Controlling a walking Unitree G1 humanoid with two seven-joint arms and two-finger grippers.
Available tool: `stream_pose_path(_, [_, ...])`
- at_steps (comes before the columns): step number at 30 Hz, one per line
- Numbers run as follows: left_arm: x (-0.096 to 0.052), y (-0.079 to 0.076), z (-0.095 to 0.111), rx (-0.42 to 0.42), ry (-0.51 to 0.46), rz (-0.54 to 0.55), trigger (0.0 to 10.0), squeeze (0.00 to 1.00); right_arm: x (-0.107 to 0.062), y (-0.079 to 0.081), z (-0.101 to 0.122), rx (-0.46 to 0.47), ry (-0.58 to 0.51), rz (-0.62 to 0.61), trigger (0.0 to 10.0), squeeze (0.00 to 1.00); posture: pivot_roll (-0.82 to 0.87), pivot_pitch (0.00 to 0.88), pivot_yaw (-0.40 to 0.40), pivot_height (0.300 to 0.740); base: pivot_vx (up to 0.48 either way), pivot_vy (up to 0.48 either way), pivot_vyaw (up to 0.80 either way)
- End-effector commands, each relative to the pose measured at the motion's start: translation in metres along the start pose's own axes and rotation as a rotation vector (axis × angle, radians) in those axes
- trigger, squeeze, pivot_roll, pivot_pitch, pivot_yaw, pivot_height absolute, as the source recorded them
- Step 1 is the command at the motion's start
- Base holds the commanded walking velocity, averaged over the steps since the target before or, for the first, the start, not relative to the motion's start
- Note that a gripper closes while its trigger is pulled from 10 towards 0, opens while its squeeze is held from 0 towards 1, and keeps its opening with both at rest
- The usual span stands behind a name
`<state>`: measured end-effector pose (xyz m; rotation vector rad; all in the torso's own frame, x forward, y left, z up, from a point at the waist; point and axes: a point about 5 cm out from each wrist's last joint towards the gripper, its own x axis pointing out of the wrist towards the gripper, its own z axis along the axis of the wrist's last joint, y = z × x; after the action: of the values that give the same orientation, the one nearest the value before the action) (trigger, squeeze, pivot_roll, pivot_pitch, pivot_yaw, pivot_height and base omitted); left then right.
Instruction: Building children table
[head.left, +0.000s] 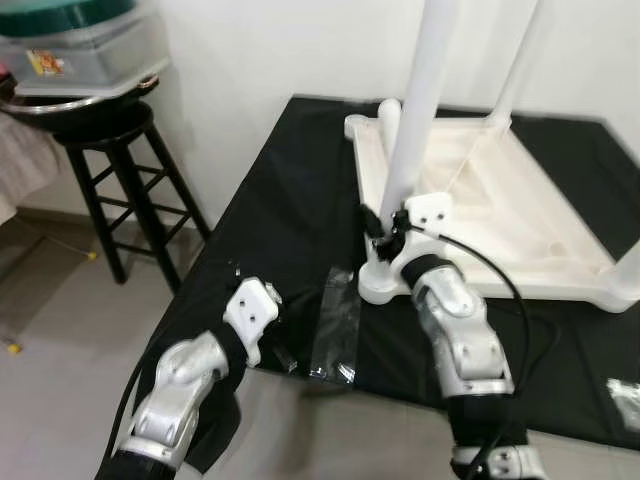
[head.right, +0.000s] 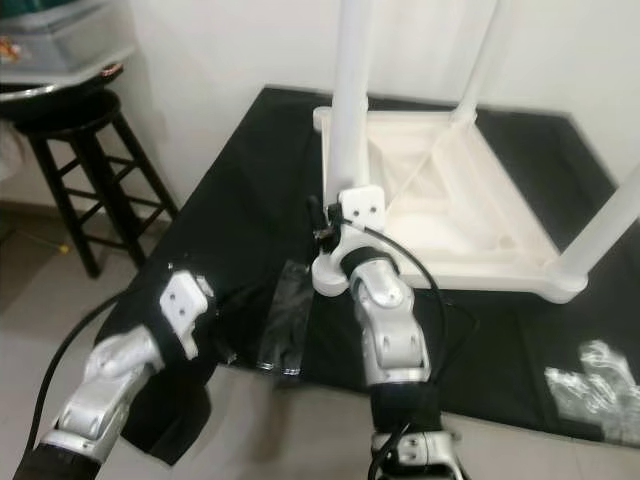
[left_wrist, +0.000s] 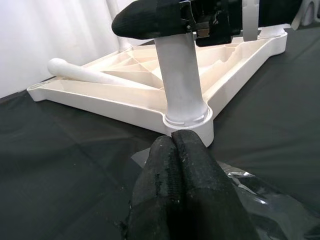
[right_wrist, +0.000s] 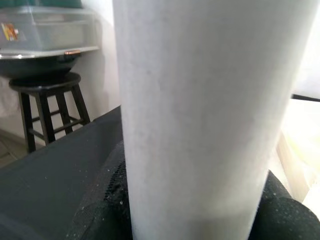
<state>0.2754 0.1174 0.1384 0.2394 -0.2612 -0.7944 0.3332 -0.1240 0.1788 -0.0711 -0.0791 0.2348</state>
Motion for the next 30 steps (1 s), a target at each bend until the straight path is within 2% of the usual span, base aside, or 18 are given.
stream_pose_path(1, [-0.002,-0.001,-0.001,-0.002,0.006,-0.010,10.0,0.00,-0.010,-0.003,-0.045,-0.011,0.217,-0.026,0.0,0.00,0.03,0.110,-0.010,0.740,0.000,0.000,0.00])
stream_pose_path(4, [-0.001,-0.001,-0.002,-0.001,0.008,-0.020,10.0,0.00,0.002,-0.007,-0.032,-0.044,0.185,-0.039,0.0,0.00,0.03,0.103,-0.014,0.740,0.000,0.000,0.00])
stream_pose_path(5, [-0.001,-0.001,-0.002,-0.001,0.008,-0.014,10.0,0.00,0.005,-0.008,-0.028,-0.050,0.182,-0.052,3.8,0.00,0.03,0.100,-0.012,0.740,0.000,0.000,0.00])
stream_pose_path(6, [-0.001,-0.001,-0.003,-0.002,0.008,-0.009,10.0,0.00,0.005,-0.006,-0.025,-0.056,0.191,-0.069,9.6,0.00,0.03,0.099,-0.012,0.740,0.000,0.000,0.00])
stream_pose_path(9, [0.000,-0.002,-0.003,-0.002,0.008,-0.006,10.0,0.00,0.006,-0.006,-0.016,-0.041,0.168,-0.069,10.0,0.00,0.04,0.095,-0.014,0.740,0.000,0.000,0.00])
stream_pose_path(10, [0.000,-0.002,-0.003,-0.002,0.007,-0.010,10.0,0.00,0.008,-0.006,-0.010,-0.030,0.138,-0.033,10.0,1.00,0.03,0.093,-0.014,0.740,0.000,0.000,0.00])
stream_pose_path(14, [0.001,-0.004,-0.003,-0.003,0.006,-0.018,10.0,0.00,0.019,-0.005,0.014,-0.021,0.022,0.178,10.0,1.00,0.03,0.089,-0.017,0.740,0.000,0.000,0.00])
stream_pose_path(16, [0.001,-0.004,-0.003,-0.003,0.006,-0.018,10.0,0.00,0.021,-0.006,0.019,-0.016,0.000,0.222,10.0,1.00,0.03,0.089,-0.017,0.740,0.000,0.000,0.00])
stream_pose_path(17, [0.001,-0.004,-0.003,-0.003,0.005,-0.018,10.0,0.00,0.023,-0.008,0.025,-0.025,-0.024,0.288,10.0,0.44,0.03,0.088,-0.021,0.740,0.000,0.000,0.00])
stream_pose_path(18, [0.001,-0.004,-0.003,-0.004,0.004,-0.017,10.0,0.00,0.024,-0.010,0.028,-0.032,-0.036,0.329,10.0,0.44,0.03,0.088,-0.021,0.740,0.000,0.000,0.00])
stream_pose_path(19, [0.001,-0.004,-0.003,-0.004,0.003,-0.015,10.0,0.00,0.024,-0.012,0.033,-0.044,-0.048,0.400,10.0,0.00,0.04,0.087,-0.024,0.740,0.000,0.000,0.00])
stream_pose_path(20, [0.001,-0.004,-0.003,-0.004,0.003,-0.015,10.0,0.00,0.024,-0.012,0.033,-0.044,-0.048,0.400,10.0,0.00,0.04,0.087,-0.024,0.740,0.000,0.000,0.00])
stream_pose_path(22, [0.001,-0.004,-0.003,-0.003,0.002,-0.012,10.0,0.00,0.025,-0.015,0.040,-0.101,-0.056,0.546,10.0,0.00,0.04,0.088,-0.023,0.740,0.000,0.000,0.00])
stream_pose_path(23, [0.001,-0.004,-0.003,-0.003,0.002,-0.012,10.0,0.00,0.025,-0.015,0.040,-0.101,-0.056,0.546,10.0,0.00,0.04,0.088,-0.023,0.740,0.000,0.000,0.00])
stream_pose_path(24, [0.001,-0.004,-0.002,-0.003,0.001,-0.010,10.0,0.00,0.025,-0.018,0.042,-0.144,-0.042,0.665,10.0,0.00,0.05,0.091,-0.020,0.740,0.000,0.000,0.00])
stream_pose_path(26, [0.001,-0.004,-0.002,-0.003,0.001,-0.010,10.0,0.00,0.025,-0.018,0.042,-0.144,-0.042,0.665,10.0,0.00,0.05,0.091,-0.020,0.740,0.000,0.000,0.00])
stream_pose_path(27, [0.001,-0.004,-0.002,-0.003,0.001,-0.009,10.0,0.00,0.024,-0.019,0.042,-0.157,-0.031,0.728,10.0,0.00,0.05,0.092,-0.019,0.740,0.000,0.000,0.00])
stream_pose_path(30, [0.001,-0.004,-0.002,-0.003,0.002,-0.009,10.0,0.00,0.026,-0.021,0.043,-0.160,-0.013,0.798,10.0,0.00,0.06,0.093,-0.014,0.740,0.000,0.000,0.00])
